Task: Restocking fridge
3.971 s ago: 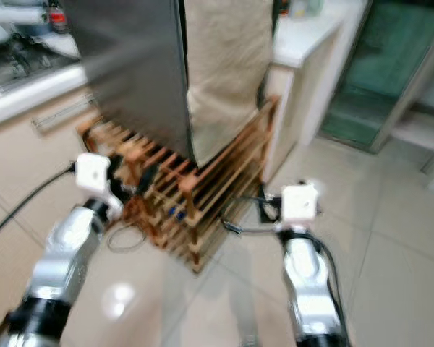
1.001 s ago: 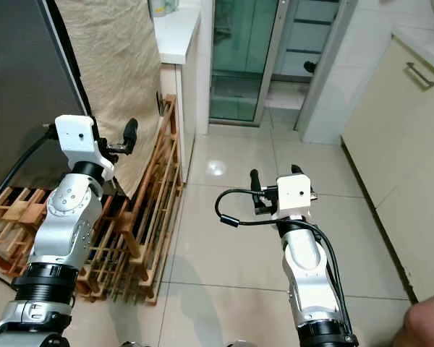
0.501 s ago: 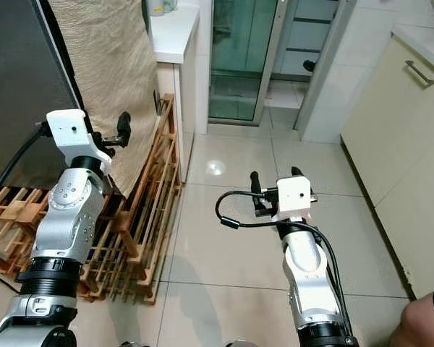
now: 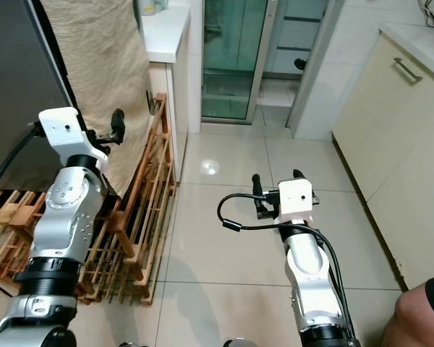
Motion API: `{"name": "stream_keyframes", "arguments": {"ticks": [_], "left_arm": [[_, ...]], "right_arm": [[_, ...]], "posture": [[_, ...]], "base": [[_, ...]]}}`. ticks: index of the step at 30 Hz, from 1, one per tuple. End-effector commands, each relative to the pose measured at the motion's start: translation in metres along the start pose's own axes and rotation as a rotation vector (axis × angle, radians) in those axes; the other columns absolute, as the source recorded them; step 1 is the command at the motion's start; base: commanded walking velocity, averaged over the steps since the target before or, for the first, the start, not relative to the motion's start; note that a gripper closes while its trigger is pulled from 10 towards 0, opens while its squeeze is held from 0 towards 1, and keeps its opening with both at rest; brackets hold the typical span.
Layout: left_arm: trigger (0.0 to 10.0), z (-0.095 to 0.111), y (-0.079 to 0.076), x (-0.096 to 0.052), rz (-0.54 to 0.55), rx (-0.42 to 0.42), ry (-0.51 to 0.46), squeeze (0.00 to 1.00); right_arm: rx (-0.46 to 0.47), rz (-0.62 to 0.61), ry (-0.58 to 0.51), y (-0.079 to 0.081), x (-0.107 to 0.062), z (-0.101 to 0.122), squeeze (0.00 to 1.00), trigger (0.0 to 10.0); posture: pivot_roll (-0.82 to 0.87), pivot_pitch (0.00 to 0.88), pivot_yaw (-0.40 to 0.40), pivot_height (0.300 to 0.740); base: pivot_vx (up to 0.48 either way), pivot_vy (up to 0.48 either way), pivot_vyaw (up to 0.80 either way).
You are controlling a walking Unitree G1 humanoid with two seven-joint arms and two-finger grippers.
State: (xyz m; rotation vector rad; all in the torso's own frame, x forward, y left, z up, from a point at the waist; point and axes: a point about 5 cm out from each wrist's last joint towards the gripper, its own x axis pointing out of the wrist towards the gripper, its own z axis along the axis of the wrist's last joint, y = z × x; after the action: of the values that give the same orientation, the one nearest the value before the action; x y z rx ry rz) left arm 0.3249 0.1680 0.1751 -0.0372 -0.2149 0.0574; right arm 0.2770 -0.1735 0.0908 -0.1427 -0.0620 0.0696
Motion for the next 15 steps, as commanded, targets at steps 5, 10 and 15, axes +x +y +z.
{"name": "stream_keyframes", "arguments": {"ticks": [5, 10, 15], "left_arm": [[10.0, -0.0056, -0.0031, -0.0131, -0.044, 0.028, 0.034, 0.0], [10.0, -0.0027, -0.0071, -0.0098, -0.029, 0.011, 0.029, 0.0], [10.0, -0.003, -0.0104, -0.0083, 0.013, 0.01, 0.063, 0.0]], "right_arm": [[-0.003, 0.01, -0.003, 0.0013, -0.0034, 0.0007, 0.0, 10.0], [0.003, 0.027, 0.0, 0.007, -0.0028, 0.0006, 0.0, 10.0], [0.0, 0.026, 0.0, 0.004, -0.0019, 0.0, 0.0, 10.0]], "posture": [[-0.14, 0.0, 0.005, 0.74], [-0.13, 0.0, -0.001, 0.74], [-0.14, 0.0, 0.002, 0.74]], "base": [[0.0, 0.0, 0.0], [0.0, 0.0, 0.0], [0.0, 0.0, 0.0]]}}
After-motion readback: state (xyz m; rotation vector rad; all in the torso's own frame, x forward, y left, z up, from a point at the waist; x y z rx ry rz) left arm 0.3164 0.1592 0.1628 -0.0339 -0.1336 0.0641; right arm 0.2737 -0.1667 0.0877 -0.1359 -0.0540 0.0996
